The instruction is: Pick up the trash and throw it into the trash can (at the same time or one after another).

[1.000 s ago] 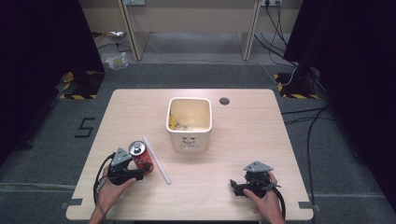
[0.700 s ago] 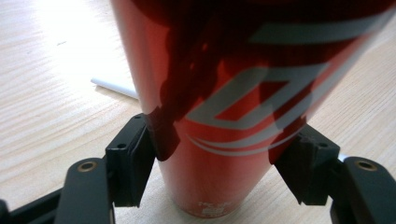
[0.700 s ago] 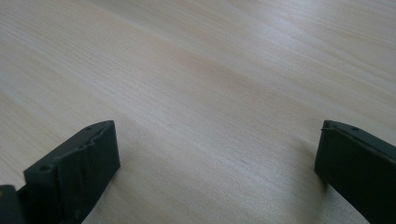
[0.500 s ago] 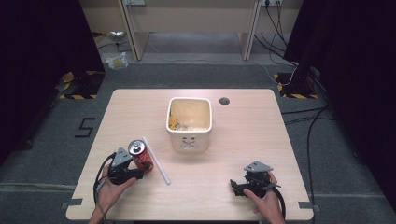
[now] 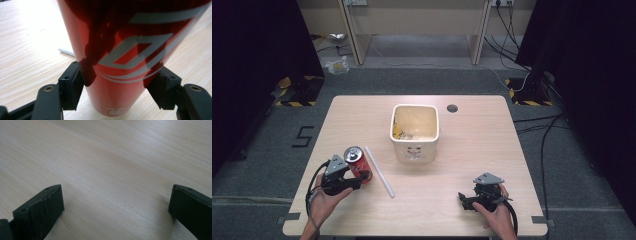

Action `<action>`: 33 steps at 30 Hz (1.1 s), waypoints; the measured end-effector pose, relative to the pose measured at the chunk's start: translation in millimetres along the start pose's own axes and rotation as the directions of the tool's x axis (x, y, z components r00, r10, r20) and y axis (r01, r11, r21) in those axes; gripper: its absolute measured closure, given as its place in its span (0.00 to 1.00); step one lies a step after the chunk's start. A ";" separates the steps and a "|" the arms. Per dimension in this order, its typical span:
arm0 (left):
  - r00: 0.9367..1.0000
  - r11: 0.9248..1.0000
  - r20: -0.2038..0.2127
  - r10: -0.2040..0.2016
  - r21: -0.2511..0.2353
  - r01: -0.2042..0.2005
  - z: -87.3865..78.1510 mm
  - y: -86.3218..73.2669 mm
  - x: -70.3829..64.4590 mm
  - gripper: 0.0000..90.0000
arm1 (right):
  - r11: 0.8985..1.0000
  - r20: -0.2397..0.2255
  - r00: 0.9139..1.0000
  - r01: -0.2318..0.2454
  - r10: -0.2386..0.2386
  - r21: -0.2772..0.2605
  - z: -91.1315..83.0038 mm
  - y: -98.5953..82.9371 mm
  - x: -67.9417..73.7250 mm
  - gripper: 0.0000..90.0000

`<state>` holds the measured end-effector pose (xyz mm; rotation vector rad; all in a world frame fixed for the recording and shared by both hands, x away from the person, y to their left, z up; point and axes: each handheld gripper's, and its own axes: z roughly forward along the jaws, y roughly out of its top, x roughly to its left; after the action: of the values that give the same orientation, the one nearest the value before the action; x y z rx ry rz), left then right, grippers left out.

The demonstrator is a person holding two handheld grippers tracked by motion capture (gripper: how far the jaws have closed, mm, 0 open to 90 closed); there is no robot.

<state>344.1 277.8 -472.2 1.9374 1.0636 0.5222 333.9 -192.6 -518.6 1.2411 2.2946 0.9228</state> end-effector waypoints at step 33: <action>1.000 1.000 0.012 0.003 -0.016 -0.002 -6.1 38.3 8.3 0.38 | 1.000 0.000 1.000 0.000 0.000 0.000 0.0 0.0 0.0 0.00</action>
<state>363.0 276.8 -437.3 1.9256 1.0463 0.5186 333.9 -192.6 -518.6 1.2410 2.2944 0.9227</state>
